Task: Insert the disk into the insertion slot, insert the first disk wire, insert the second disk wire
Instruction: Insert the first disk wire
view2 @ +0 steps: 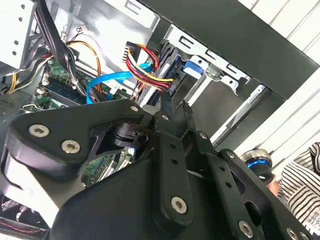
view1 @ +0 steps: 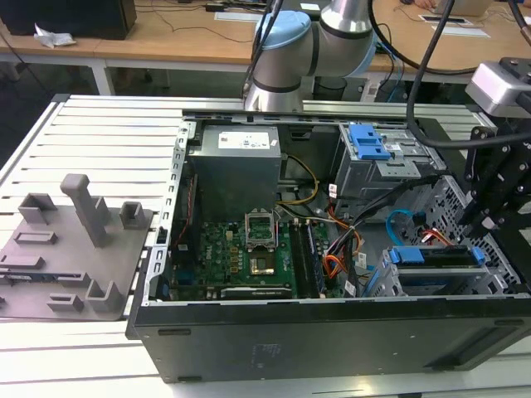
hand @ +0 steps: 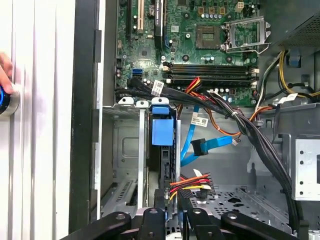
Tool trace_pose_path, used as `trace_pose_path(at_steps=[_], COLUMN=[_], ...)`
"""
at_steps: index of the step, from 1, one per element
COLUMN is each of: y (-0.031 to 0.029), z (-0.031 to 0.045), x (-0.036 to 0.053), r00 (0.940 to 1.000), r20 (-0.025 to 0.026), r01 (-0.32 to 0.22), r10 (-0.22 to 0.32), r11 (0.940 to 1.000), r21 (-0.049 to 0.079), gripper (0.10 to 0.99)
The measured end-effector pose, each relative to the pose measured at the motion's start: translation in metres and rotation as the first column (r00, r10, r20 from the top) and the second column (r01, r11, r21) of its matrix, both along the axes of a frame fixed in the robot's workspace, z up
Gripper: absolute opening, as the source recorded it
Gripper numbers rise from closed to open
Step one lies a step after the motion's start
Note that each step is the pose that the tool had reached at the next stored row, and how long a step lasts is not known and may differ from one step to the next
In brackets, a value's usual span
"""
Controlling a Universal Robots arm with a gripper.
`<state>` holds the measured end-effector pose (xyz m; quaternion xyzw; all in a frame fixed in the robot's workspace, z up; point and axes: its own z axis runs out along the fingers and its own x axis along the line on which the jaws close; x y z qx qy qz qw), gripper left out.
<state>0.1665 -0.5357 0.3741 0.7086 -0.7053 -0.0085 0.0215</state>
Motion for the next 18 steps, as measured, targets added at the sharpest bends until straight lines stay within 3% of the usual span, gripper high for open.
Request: trace_pose_path(at_steps=[4, 5, 12, 18], y=[0.0000, 0.0000, 0.0000, 0.0000], z=[0.0004, 0.0006, -0.0004, -0.0022], x=[0.0000, 0.0000, -0.0018, -0.0124], r00=[1.0000, 1.0000, 1.0000, 1.0000], r20=[0.0000, 0.0000, 0.0000, 0.0000], r01=[0.000, 0.000, 0.000, 0.000], r10=[0.000, 0.000, 0.000, 0.000], r11=[1.0000, 1.0000, 1.0000, 1.0000], r21=[0.000, 0.000, 0.000, 0.000], gripper=[0.231, 0.106, 0.106, 0.106])
